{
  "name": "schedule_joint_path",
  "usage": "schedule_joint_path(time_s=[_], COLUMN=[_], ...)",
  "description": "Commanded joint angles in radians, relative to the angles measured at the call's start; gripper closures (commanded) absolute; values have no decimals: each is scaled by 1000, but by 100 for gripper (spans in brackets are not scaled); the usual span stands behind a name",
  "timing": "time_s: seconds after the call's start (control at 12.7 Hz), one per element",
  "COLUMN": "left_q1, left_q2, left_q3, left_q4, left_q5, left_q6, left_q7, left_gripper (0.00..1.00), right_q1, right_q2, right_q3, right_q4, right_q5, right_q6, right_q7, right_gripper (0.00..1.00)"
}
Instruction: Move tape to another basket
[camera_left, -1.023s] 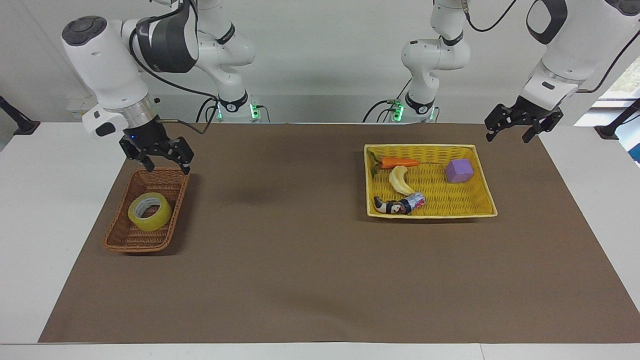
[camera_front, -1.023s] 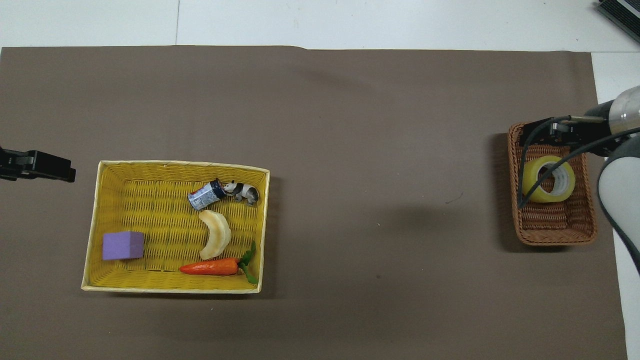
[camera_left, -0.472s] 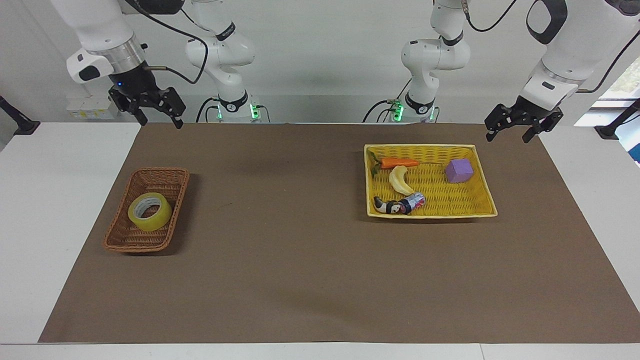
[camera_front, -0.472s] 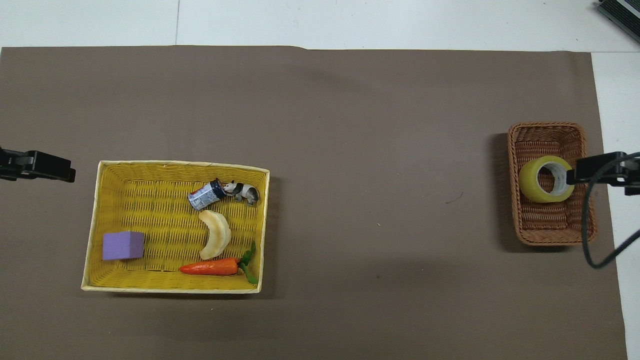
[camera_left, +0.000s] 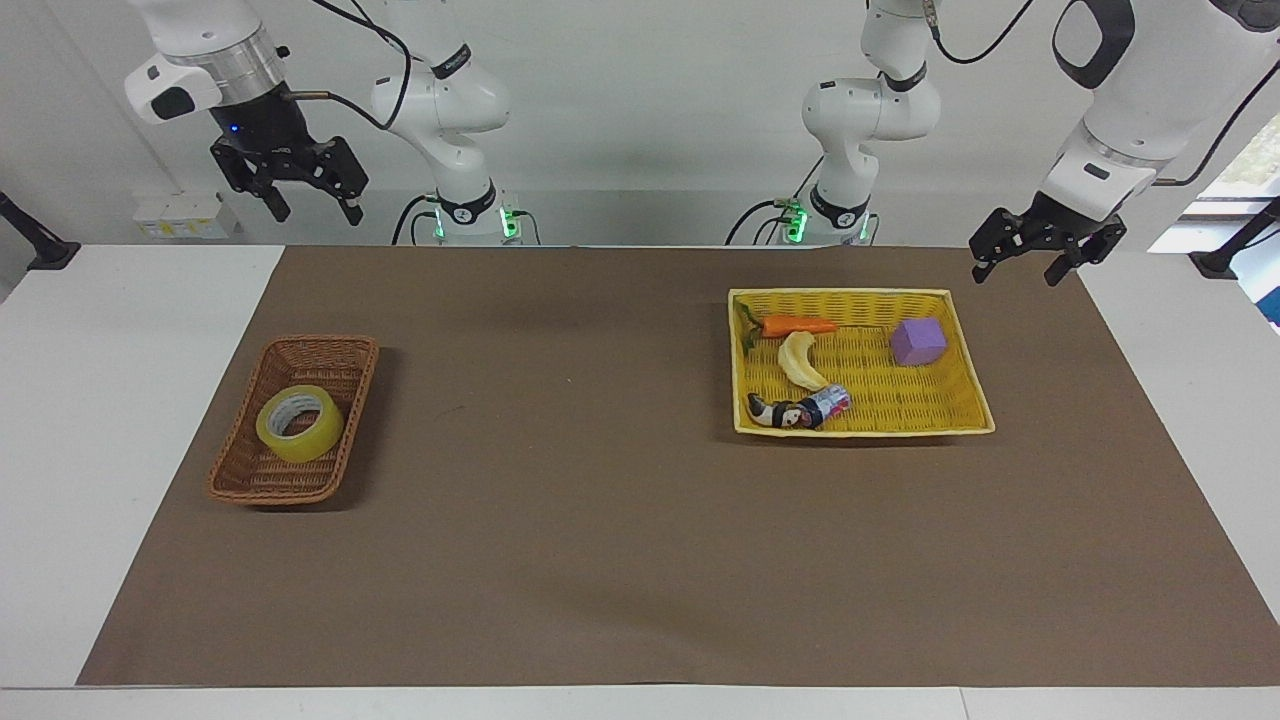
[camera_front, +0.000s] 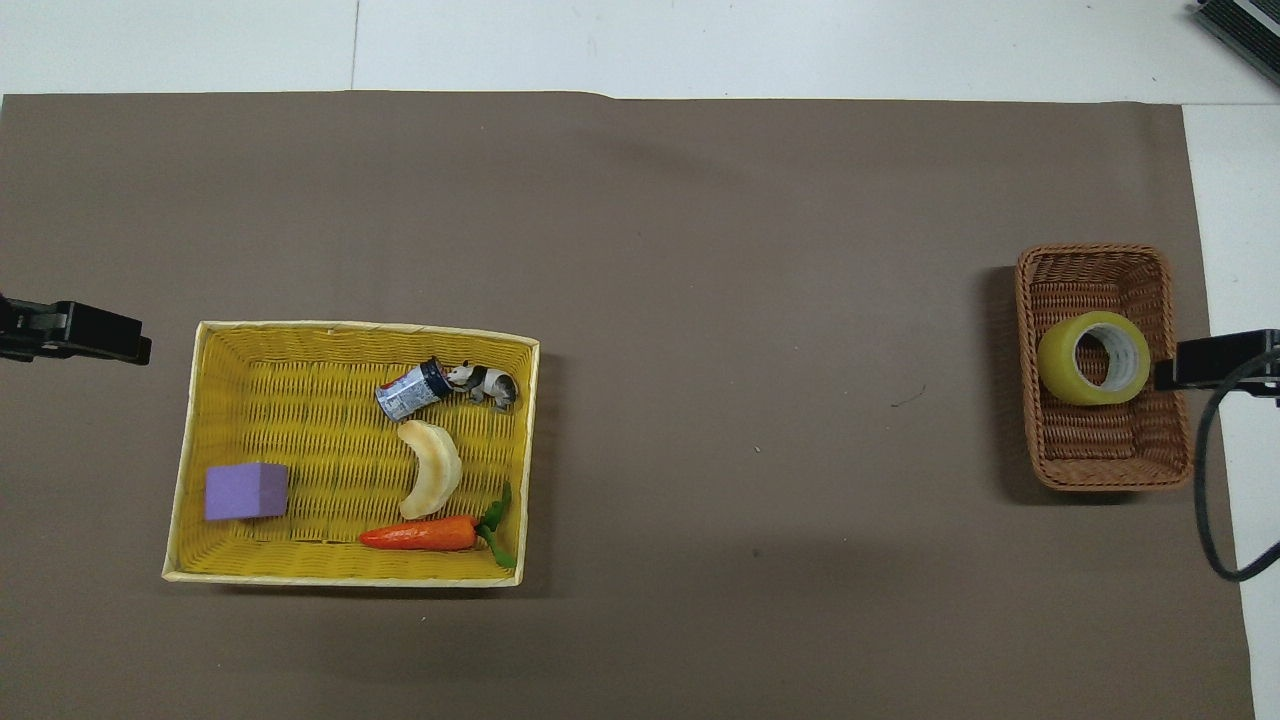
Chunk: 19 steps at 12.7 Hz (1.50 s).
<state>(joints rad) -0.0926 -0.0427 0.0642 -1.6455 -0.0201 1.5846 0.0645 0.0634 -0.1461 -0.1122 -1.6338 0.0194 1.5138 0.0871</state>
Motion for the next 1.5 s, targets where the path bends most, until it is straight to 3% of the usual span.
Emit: schedule_joint_path(time_s=[0.0, 0.24, 0.71, 1.42], left_q1=[-13, -13, -13, -13], left_q2=[3, 3, 3, 3], left_q3=[11, 11, 11, 11], left_q4=[16, 16, 15, 16], left_q5=[19, 19, 19, 19], left_q6=[-21, -21, -21, -21], left_q7=[8, 8, 8, 8], left_gripper=[0, 0, 0, 0], right_q1=[16, 0, -2, -16], right_q2=[5, 8, 3, -3], right_q3=[23, 19, 28, 17], right_q4=[35, 37, 25, 14], right_q5=[-143, -26, -36, -30], right_q6=[-20, -26, -18, -18], right_q7=[-33, -20, -121, -96], right_gripper=[0, 0, 0, 0])
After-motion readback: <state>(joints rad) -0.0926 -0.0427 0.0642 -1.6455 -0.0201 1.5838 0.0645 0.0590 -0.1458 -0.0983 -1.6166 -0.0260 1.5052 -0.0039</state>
